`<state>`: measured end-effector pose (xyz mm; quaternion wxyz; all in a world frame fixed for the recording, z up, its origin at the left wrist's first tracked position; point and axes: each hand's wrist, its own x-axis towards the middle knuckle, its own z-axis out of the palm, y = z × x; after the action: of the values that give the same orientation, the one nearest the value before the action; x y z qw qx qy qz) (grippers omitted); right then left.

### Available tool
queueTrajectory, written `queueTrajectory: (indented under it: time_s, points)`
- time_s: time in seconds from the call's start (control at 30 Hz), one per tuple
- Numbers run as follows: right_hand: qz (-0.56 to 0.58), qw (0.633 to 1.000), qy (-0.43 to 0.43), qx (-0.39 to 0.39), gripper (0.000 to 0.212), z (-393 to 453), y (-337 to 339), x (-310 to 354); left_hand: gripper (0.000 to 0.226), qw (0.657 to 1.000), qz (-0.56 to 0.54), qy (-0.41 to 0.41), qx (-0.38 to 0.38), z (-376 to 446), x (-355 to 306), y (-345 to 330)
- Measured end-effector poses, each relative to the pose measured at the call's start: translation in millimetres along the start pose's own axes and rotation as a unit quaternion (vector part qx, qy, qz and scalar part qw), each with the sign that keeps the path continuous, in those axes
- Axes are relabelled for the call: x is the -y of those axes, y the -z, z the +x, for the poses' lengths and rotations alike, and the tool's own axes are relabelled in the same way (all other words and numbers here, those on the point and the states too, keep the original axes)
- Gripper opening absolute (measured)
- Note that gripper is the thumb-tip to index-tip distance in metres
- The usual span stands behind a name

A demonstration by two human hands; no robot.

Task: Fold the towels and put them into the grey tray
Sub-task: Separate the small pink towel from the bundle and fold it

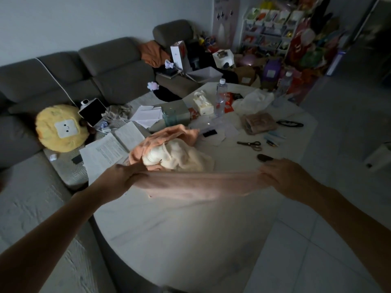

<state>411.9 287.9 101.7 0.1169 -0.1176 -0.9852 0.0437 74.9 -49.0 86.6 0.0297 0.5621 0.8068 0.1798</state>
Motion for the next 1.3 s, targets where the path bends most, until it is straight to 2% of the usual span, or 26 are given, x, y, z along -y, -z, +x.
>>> queueTrajectory:
  time_s: [0.07, 0.17, 0.27, 0.4, 0.53, 0.6, 0.7, 0.73, 0.8, 0.87, 1.03, 1.13, 1.2, 1.3]
  points:
    - [0.069, 0.991, -0.026, 0.11, 0.018, -19.1, -13.8, 2.9, 0.01, 0.995, -0.03, 0.03, 0.095, -15.4, 1.1, -11.7]
    - [0.105, 0.977, -0.017, 0.185, 0.018, -51.7, -36.0, 10.8, 0.015, 0.966, -0.092, 0.069, 0.233, -47.1, 2.4, -31.0]
    - [0.144, 0.955, -0.028, 0.259, 0.024, -78.9, -57.3, 22.2, 0.007, 0.928, -0.127, 0.089, 0.339, -78.3, 1.4, -47.6]
    - [0.177, 0.922, -0.057, 0.338, 0.026, -100.1, -82.4, 31.5, 0.01, 0.883, -0.152, 0.124, 0.427, -96.0, 2.5, -64.7]
    - [0.232, 0.885, -0.104, 0.39, 0.026, -101.7, -94.5, 25.4, 0.017, 0.861, -0.141, 0.128, 0.471, -94.7, 2.2, -81.6]
    - [0.237, 0.895, -0.131, 0.353, 0.031, -94.5, -103.9, 20.9, 0.02, 0.88, -0.139, 0.147, 0.429, -86.5, 2.9, -91.4]
    - [0.238, 0.915, -0.208, 0.251, 0.018, -69.7, -125.8, 9.8, 0.018, 0.921, -0.168, 0.229, 0.267, -64.3, 11.6, -111.7]
    - [0.232, 0.917, -0.232, 0.226, 0.012, -57.8, -135.1, 6.6, 0.017, 0.924, -0.183, 0.256, 0.218, -54.4, 14.7, -119.5]
    - [0.208, 0.921, -0.275, 0.182, 0.025, -30.4, -156.6, 2.3, 0.015, 0.919, -0.21, 0.301, 0.141, -34.0, 21.0, -138.5]
    - [0.205, 0.916, -0.318, 0.132, 0.023, -8.3, -178.2, 0.6, 0.013, 0.909, -0.223, 0.343, 0.079, -17.7, 26.0, -160.8]
    - [0.207, 0.883, -0.414, 0.076, 0.014, 2.5, -215.9, 12.4, 0.014, 0.885, -0.225, 0.406, -0.01, -8.5, 30.1, -205.6]
    - [0.203, 0.89, -0.408, 0.022, 0.016, 1.6, -221.0, 14.4, 0.015, 0.869, -0.243, 0.426, -0.065, -8.8, 31.1, -216.7]
    - [0.179, 0.898, -0.401, 0.026, 0.019, -1.6, -222.5, 11.4, 0.014, 0.875, -0.213, 0.429, -0.07, -12.4, 30.3, -221.3]
    - [0.141, 0.888, -0.433, 0.069, 0.026, -2.5, -221.9, 16.0, 0.021, 0.915, -0.103, 0.376, -0.106, -23.8, 24.5, -227.4]
